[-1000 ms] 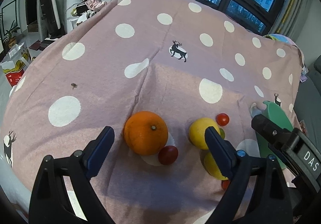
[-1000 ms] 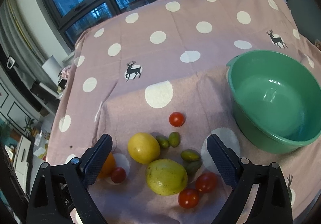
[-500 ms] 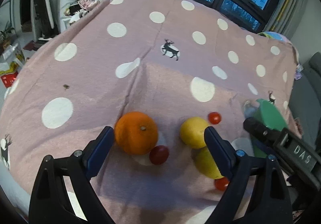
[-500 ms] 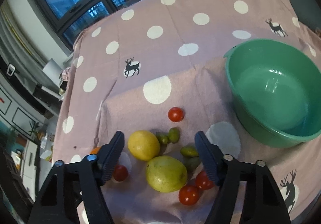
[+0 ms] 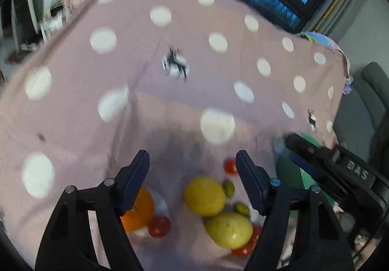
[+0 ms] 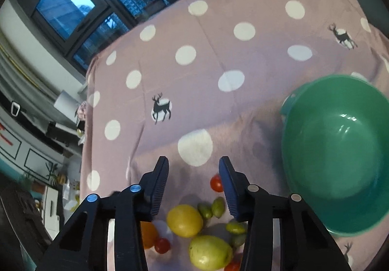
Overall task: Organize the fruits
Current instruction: 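Lower the right gripper onto the yellow lemon and close it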
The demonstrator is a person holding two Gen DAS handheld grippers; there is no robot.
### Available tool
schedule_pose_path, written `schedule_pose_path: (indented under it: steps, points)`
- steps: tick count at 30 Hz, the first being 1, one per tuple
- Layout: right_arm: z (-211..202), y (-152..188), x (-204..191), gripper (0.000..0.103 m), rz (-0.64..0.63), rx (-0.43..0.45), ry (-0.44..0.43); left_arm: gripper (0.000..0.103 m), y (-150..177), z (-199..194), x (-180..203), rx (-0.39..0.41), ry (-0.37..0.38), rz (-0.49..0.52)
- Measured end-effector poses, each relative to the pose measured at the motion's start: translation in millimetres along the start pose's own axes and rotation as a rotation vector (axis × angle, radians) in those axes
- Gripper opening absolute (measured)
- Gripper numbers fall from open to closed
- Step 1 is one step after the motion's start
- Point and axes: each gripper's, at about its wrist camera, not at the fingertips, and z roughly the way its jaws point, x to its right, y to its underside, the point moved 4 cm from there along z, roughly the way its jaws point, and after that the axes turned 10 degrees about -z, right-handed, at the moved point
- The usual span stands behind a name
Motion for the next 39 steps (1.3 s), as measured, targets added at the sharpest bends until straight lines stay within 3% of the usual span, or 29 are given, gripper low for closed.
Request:
schedule_pose_path:
  steps: [2,4,7,11,20,27,39]
  points:
    - [17,12,2,0.045,0.035,-0.06,-0.069,0.064,16,14,-8,-0.094,0.022,-0.039]
    - [32,24,0,0.045,0.054,-0.125,-0.115,0.057,25,27,-10,-0.152,-0.025,-0.014]
    - [41,33,-4,0.045,0.045,-0.176,-0.121,0.056,29,26,-12,-0.131,-0.098,-0.007]
    - [46,41,-15,0.046,0.012,-0.219,-0.169,0.056,36,20,-6,-0.148,-0.049,0.007]
    - [55,50,-17,0.046,0.001,-0.287,-0.197,0.056,45,34,-2,-0.174,-0.038,0.021]
    - [62,52,-21,0.046,-0.033,-0.304,-0.163,0.055,48,48,-4,-0.222,-0.005,0.001]
    - [70,54,-17,0.046,-0.055,-0.312,-0.136,0.052,49,52,1,-0.204,-0.004,0.027]
